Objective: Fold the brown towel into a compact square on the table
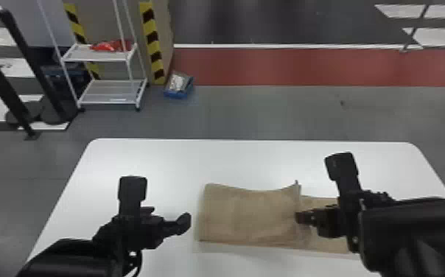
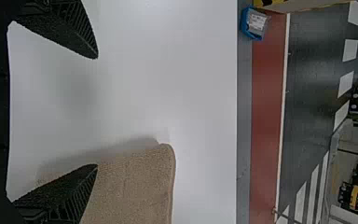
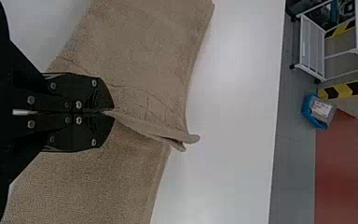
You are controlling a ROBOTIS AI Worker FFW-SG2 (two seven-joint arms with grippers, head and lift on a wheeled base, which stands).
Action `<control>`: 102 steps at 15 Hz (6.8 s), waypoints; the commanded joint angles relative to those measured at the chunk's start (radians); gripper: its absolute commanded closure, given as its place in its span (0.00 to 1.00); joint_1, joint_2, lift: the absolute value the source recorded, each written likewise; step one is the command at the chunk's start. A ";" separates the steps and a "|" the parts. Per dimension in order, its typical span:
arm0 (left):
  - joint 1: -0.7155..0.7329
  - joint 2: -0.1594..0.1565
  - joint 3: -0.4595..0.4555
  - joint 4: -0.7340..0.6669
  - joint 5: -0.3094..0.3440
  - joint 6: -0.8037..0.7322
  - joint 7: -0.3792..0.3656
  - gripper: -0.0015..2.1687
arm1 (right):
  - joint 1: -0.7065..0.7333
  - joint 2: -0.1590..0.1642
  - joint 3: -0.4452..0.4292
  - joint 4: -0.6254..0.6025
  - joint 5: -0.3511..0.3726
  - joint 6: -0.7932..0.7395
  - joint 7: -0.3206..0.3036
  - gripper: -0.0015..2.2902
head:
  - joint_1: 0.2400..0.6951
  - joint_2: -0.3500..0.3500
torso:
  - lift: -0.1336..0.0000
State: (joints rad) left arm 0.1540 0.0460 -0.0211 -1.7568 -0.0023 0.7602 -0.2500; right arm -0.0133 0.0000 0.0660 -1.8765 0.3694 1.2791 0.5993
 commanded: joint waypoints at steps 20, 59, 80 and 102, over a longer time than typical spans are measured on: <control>-0.001 -0.005 0.004 -0.007 0.013 -0.043 0.014 0.02 | 0.079 0.001 -0.150 -0.036 -0.013 -0.111 0.036 0.62 | 1.00 0.42 | 1.00; 0.022 -0.008 -0.036 0.011 0.008 -0.064 0.017 0.02 | 0.050 0.001 -0.529 0.013 -0.050 -0.200 0.151 0.62 | 1.00 0.16 | 1.00; 0.022 -0.002 -0.029 0.025 0.011 -0.071 0.015 0.02 | -0.046 -0.078 -0.581 0.353 -0.021 -0.402 0.071 0.01 | 1.00 0.02 | 1.00; -0.005 -0.002 -0.014 0.065 0.015 -0.077 0.009 0.02 | -0.089 -0.094 -0.569 0.525 -0.060 -0.620 0.057 0.61 | 1.00 0.09 | 1.00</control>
State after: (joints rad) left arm 0.1492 0.0445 -0.0352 -1.6905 0.0123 0.6835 -0.2407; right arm -0.1131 -0.0937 -0.4822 -1.3296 0.3518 0.6626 0.6516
